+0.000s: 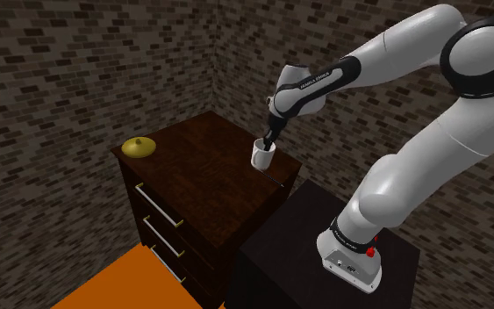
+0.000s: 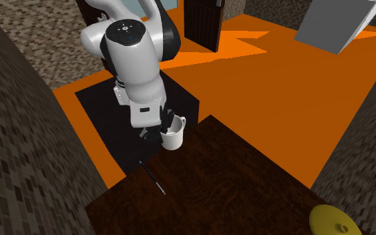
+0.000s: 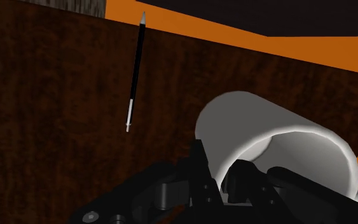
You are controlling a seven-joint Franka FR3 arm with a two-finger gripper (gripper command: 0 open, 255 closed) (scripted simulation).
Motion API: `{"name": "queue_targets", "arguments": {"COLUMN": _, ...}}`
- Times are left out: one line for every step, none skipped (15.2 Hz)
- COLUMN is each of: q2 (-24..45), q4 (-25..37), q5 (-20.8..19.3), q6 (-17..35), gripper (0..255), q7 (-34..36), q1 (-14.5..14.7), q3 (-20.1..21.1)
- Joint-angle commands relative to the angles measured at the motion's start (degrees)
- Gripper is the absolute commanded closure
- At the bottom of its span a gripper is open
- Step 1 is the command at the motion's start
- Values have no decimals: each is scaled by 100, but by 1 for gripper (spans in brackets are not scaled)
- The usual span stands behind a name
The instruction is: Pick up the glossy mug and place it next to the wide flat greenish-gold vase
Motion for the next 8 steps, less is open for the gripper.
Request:
{"name": "queue_targets", "arguments": {"q2": -146, "q4": 58, "q5": -54, "q6": -201, "gripper": 255, "q7": 51, "q1": -19, "q3": 22}}
{"name": "queue_targets", "arguments": {"q2": -195, "q4": 82, "q5": -70, "q6": -273, "gripper": 255, "q7": 66, "q1": -26, "q3": 29}}
{"name": "queue_targets", "arguments": {"q2": -46, "q4": 225, "q5": 3, "q6": -266, "gripper": 255, "q7": 150, "q1": 55, "q3": 95}}
{"name": "queue_targets", "arguments": {"q2": 105, "q4": 373, "q5": 72, "q6": -264, "gripper": 255, "q7": 231, "q1": 132, "q3": 158}}
{"name": "queue_targets", "arguments": {"q2": 257, "q4": 527, "q5": 136, "q6": -266, "gripper": 255, "q7": 312, "q1": 205, "q3": 219}}
{"name": "queue_targets", "arguments": {"q2": 410, "q4": 687, "q5": 196, "q6": -273, "gripper": 255, "q7": 391, "q1": 272, "q3": 279}}
{"name": "queue_targets", "arguments": {"q2": 564, "q4": 853, "q5": 251, "q6": -285, "gripper": 255, "q7": 469, "q1": 336, "q3": 337}}
{"name": "queue_targets", "arguments": {"q2": 718, "q4": 1024, "q5": 301, "q6": -301, "gripper": 255, "q7": 546, "q1": 395, "q3": 393}}
